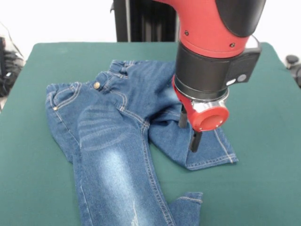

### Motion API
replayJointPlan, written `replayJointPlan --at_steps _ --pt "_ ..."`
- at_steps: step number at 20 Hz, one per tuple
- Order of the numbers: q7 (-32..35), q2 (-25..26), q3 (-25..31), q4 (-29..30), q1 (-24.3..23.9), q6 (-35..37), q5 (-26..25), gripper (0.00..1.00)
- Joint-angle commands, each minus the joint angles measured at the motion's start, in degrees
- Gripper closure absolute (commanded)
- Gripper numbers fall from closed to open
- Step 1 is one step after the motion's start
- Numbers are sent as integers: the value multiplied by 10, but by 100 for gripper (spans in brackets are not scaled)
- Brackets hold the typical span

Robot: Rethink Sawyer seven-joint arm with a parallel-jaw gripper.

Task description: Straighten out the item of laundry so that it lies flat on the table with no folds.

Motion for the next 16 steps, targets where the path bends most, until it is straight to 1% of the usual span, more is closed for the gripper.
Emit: replayJointPlan --at_steps 1,4,9,13,16 --pt "149 -15 55 97 19 -8 22 0" --pt "146 -25 58 106 20 -2 27 0" --pt "151 -23 60 98 22 3 33 0" --pt "157 -27 83 109 21 -6 57 0" --pt "165 -27 95 116 24 -27 76 0"
